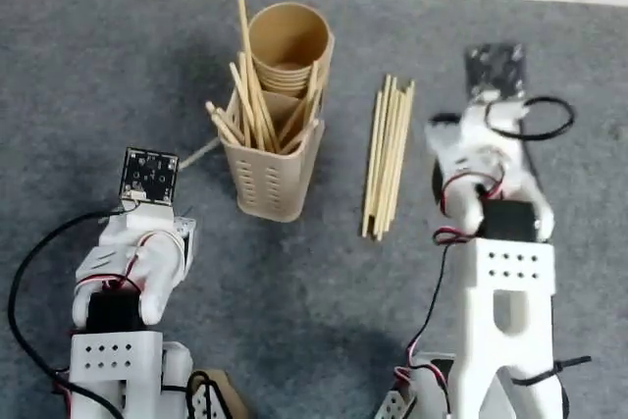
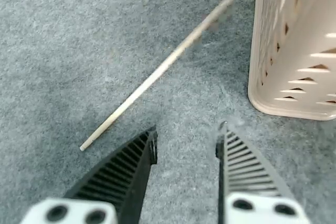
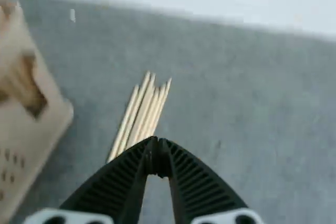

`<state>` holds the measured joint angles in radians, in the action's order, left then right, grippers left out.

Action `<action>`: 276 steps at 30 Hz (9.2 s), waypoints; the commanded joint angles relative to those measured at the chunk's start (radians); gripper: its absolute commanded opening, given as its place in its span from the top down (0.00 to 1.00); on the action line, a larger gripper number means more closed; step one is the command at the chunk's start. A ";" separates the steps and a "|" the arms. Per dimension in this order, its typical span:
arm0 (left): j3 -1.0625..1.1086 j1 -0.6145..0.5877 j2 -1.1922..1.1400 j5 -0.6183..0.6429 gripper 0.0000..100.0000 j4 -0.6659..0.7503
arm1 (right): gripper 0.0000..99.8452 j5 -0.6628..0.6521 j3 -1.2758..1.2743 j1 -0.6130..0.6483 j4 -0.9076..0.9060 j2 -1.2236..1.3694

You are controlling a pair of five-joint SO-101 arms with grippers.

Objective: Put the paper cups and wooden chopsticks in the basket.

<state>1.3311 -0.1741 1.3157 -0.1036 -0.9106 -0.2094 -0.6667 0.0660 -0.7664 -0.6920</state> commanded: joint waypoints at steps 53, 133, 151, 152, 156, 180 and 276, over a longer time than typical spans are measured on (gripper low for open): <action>-2.043 -0.170 -2.215 -0.798 0.88 -0.735 | 0.99 0.012 -0.688 0.047 0.467 -0.021; -0.840 0.435 -0.670 0.061 0.85 0.149 | 0.99 0.012 -0.697 0.051 0.469 -0.021; -0.823 -0.001 -0.140 0.060 0.85 -0.183 | 0.99 0.011 -0.690 0.048 0.469 -0.021; -0.776 -0.013 -0.105 0.060 0.85 -0.203 | 0.99 0.011 -0.690 0.050 0.469 -0.021; -0.541 -0.022 0.022 0.055 0.85 -0.215 | 0.99 0.008 -0.677 0.051 0.469 -0.022; 0.090 -0.050 0.225 0.061 0.85 0.170 | 0.87 0.089 -0.062 0.154 0.282 0.446; 0.116 -0.048 0.225 0.060 0.85 0.173 | 0.87 0.173 -0.105 0.117 0.237 0.670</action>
<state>1.4507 -0.2217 1.5290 -0.0545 -0.7557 -0.0453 -0.7833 0.2179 -0.4396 -0.0199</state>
